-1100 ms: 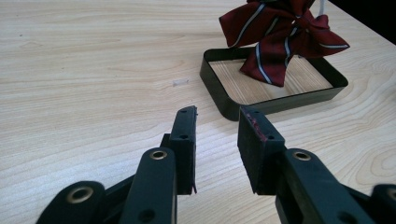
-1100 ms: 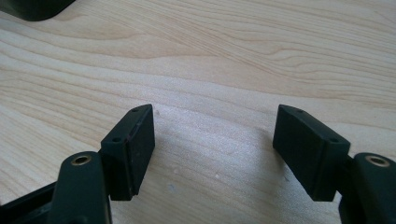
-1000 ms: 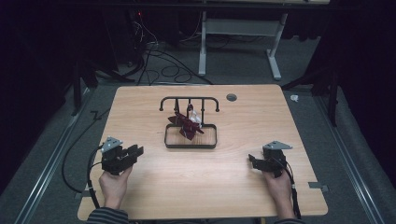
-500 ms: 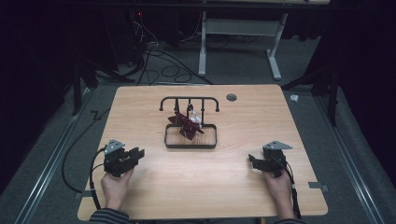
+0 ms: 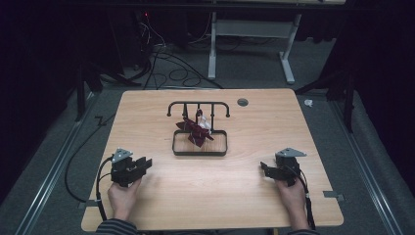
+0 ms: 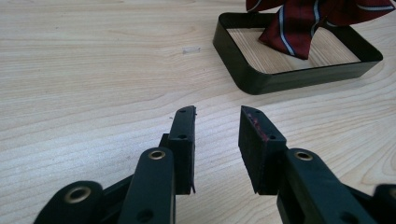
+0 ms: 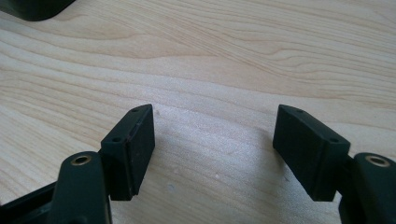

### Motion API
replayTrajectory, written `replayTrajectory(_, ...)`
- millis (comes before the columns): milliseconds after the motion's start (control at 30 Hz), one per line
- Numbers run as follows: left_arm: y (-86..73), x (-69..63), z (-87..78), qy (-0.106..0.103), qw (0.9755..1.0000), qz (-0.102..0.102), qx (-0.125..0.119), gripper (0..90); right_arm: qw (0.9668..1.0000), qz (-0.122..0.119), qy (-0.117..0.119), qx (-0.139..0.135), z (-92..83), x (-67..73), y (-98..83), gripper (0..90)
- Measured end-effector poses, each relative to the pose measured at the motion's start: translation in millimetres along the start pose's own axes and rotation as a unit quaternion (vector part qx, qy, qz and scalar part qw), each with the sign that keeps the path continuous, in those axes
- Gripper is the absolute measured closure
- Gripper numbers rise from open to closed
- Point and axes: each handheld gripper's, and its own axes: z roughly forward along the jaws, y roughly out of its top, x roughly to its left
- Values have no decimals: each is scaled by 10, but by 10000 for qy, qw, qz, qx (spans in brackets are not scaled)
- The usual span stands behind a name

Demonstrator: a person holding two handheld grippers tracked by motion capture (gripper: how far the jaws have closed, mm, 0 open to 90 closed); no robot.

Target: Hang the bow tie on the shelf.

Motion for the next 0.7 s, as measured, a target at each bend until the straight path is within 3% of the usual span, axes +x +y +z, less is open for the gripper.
replayTrajectory(700, -106, 41, 159, 271, 9995, 30, 160, 643, 10000, -1, 3, -1, 0, 0, 0, 307)
